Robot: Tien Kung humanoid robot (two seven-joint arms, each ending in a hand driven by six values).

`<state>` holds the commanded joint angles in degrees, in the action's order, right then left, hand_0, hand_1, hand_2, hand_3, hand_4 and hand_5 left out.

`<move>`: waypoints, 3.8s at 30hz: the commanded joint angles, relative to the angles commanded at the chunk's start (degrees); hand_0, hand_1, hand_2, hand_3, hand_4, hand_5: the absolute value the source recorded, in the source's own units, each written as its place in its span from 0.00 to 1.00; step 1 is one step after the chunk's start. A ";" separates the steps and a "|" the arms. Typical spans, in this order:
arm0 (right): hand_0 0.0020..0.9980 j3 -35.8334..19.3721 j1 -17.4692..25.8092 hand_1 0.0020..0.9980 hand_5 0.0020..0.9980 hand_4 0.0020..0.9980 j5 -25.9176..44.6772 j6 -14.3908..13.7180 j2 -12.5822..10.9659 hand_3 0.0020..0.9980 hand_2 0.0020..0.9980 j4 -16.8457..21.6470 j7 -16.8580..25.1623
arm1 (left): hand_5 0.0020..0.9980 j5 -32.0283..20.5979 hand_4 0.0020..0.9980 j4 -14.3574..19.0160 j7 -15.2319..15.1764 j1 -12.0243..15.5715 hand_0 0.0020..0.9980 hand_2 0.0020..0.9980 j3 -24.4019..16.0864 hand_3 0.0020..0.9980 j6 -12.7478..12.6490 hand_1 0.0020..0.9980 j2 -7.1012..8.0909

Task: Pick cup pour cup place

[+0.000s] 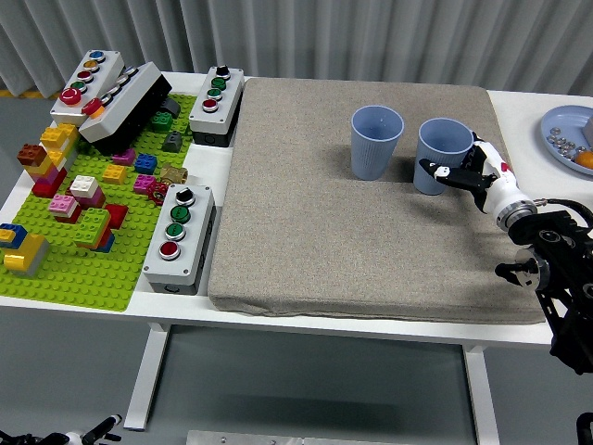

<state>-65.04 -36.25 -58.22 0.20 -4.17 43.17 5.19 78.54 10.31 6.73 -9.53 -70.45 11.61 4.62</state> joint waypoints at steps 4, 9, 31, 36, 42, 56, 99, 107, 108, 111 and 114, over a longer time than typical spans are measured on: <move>0.96 -0.38 0.19 0.94 0.05 0.80 -0.48 0.54 -0.34 1.00 1.00 0.65 -0.81 | 1.00 -0.12 0.60 0.00 -0.01 0.11 0.84 0.90 -0.06 0.80 -0.05 0.84 -0.01; 0.97 -0.65 0.48 0.94 0.05 0.80 -0.69 0.98 -0.80 1.00 1.00 1.16 -1.28 | 1.00 -0.16 0.60 0.00 0.00 0.25 0.84 0.90 -0.06 0.80 -0.05 0.84 0.00; 0.97 -2.42 7.03 0.94 0.05 0.80 -1.28 2.54 -6.84 1.00 1.00 9.11 -3.31 | 1.00 -0.41 0.60 0.00 -0.04 1.13 0.84 0.90 -0.86 0.80 -0.22 0.84 -0.07; 0.97 -4.03 11.49 0.94 0.05 0.80 -1.88 2.37 -9.65 1.00 1.00 15.53 -4.05 | 1.00 0.01 0.60 0.00 0.00 1.41 0.84 0.90 -1.53 0.80 -0.21 0.84 0.04; 0.97 -5.57 14.97 0.94 0.06 0.80 -2.42 2.31 -12.51 1.00 1.00 22.91 -5.06 | 1.00 0.15 0.60 0.00 -0.02 1.57 0.84 0.90 -2.02 0.80 -0.21 0.84 0.16; 0.96 -10.99 2.62 0.89 0.69 0.75 7.76 -6.88 -17.25 0.89 0.94 23.40 -6.93 | 1.00 0.71 0.60 0.00 -0.20 0.68 0.84 0.90 -2.38 0.80 -0.22 0.84 0.99; 0.95 -15.74 -4.53 0.83 1.00 0.73 6.89 -11.63 -8.36 0.81 0.84 11.53 -3.61 | 1.00 -1.46 0.60 0.00 -0.37 0.46 0.84 0.90 -0.66 0.80 -0.28 0.84 0.33; 0.94 -14.51 -5.26 0.83 1.00 0.73 6.51 -11.79 -7.78 0.82 0.84 11.57 -3.80 | 1.00 -1.75 0.60 0.00 -0.08 0.99 0.84 0.91 -3.11 0.80 -0.83 0.86 -0.16; 0.95 -14.45 -5.30 0.83 1.00 0.73 6.54 -11.76 -7.76 0.82 0.84 11.61 -3.78 | 1.00 -1.82 0.60 0.00 -0.08 1.04 0.84 0.91 -3.20 0.80 -0.86 0.86 -0.18; 0.95 -14.00 -5.49 0.83 1.00 0.73 6.74 -11.73 -7.55 0.82 0.84 11.58 -3.75 | 1.00 -2.16 0.60 0.00 -0.03 1.31 0.84 0.91 -3.28 0.80 -0.85 0.86 -0.19; 0.95 -13.47 -5.64 0.83 1.00 0.73 6.77 -11.69 -7.38 0.82 0.84 11.60 -3.86 | 1.00 -2.45 0.60 0.00 -0.07 1.48 0.84 0.91 -3.54 0.80 -0.91 0.86 -0.22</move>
<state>-78.51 -41.89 -51.44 -11.50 -11.55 54.77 1.34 76.09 10.31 6.66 -8.05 -73.99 10.70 4.40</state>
